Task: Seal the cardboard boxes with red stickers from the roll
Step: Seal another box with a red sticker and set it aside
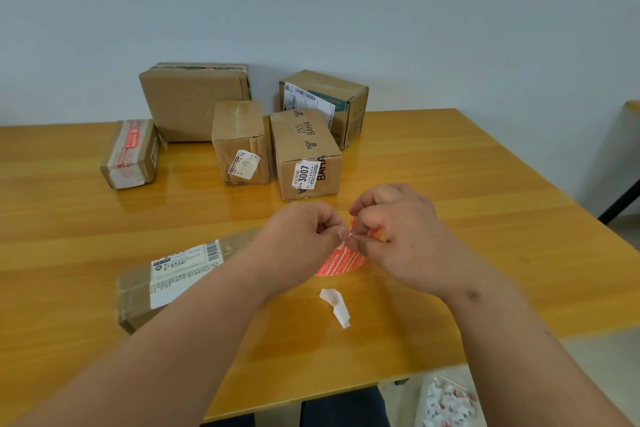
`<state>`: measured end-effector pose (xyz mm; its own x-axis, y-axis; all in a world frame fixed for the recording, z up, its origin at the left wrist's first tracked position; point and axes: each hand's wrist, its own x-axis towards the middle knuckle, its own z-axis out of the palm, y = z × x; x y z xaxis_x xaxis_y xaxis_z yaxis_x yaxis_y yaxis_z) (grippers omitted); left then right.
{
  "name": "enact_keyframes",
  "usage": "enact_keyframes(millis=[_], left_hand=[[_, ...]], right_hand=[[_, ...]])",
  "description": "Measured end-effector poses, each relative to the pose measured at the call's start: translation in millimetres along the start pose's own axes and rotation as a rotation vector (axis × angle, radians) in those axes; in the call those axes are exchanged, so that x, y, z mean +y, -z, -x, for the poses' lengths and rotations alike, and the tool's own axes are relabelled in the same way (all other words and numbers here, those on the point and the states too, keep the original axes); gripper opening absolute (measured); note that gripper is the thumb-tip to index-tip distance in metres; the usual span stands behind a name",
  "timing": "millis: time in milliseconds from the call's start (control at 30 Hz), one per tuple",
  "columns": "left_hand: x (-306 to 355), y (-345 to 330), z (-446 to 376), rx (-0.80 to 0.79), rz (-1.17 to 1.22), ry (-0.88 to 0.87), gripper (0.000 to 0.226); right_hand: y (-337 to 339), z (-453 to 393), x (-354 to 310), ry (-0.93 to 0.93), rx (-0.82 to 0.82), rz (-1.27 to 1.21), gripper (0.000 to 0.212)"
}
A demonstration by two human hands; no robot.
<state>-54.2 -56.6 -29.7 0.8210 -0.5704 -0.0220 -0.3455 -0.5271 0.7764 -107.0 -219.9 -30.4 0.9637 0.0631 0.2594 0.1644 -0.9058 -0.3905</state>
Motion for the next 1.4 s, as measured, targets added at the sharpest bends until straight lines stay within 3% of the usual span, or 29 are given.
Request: enact_keyframes(millis=[433, 633, 1033, 1233, 1400], left_hand=[[1.7, 0.1, -2.9, 0.024, 0.159, 0.073, 0.026], [0.3, 2.5, -5.4, 0.036, 0.159, 0.053, 0.022], [-3.6, 7.2, -5.7, 0.037, 0.055, 0.014, 0.022], [-6.8, 3.4, -7.5, 0.051, 0.158, 0.088, 0.021], [-0.7, 5.0, -5.3, 0.048, 0.21, 0.078, 0.019]], right_hand=[[-3.3, -0.3, 1.0, 0.072, 0.102, -0.015, 0.011], [4.3, -7.1, 0.7, -0.049, -0.013, 0.026, 0.017], [0.1, -9.9, -0.1, -0.048, -0.034, 0.028, 0.013], [-0.3, -6.9, -2.1, -0.017, 0.015, -0.001, 0.012], [2.5, -11.1, -3.6, -0.085, -0.07, 0.055, 0.023]])
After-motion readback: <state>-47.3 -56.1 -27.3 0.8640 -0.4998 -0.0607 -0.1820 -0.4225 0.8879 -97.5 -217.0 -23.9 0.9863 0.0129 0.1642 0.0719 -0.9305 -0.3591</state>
